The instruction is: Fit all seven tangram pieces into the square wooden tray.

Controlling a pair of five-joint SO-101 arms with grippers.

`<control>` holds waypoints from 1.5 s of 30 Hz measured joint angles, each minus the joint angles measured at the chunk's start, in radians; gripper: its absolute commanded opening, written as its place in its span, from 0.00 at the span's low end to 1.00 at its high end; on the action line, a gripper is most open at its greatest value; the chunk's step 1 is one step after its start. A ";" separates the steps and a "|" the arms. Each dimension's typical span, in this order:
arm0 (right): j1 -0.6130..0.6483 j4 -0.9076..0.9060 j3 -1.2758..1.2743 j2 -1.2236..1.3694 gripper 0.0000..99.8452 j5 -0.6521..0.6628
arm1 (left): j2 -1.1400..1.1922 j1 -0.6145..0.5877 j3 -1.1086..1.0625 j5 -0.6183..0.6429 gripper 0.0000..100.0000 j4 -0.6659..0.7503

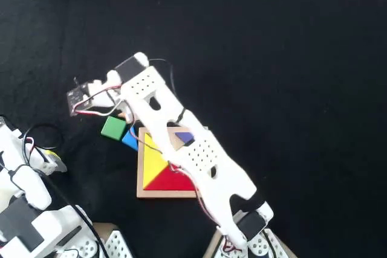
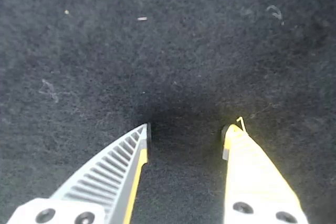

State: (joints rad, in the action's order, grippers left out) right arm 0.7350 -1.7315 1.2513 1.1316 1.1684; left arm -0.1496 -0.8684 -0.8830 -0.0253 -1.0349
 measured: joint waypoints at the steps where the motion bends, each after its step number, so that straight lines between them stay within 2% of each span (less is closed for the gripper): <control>1: 0.006 0.000 0.000 0.000 0.19 0.000 | 0.000 0.000 0.000 0.000 0.23 0.000; 5: 0.011 0.000 -0.009 0.014 0.28 0.000 | 0.000 0.000 0.000 0.000 0.23 0.000; 14: 0.011 0.000 -0.006 0.081 0.25 0.000 | 0.000 0.000 0.000 0.000 0.23 0.000; 17: 0.011 0.000 0.011 0.089 0.20 0.000 | 0.000 0.000 0.000 0.000 0.23 0.000; 23: -0.008 0.028 0.021 0.089 0.02 0.000 | 0.000 0.000 0.000 0.000 0.23 0.000; 36: -0.041 0.018 0.066 0.094 0.01 0.000 | 0.000 0.000 0.000 0.000 0.23 0.000; 40: -0.081 -0.002 0.204 0.072 0.01 -0.141 | 0.000 0.000 0.000 0.000 0.23 0.000; 45: -0.118 -0.002 0.282 -0.071 0.01 -0.500 | 0.000 0.000 0.000 0.000 0.23 0.000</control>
State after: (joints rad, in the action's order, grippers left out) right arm 0.6168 -1.7331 1.5336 1.0610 0.6682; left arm -0.1496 -0.8684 -0.8830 -0.0253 -1.0349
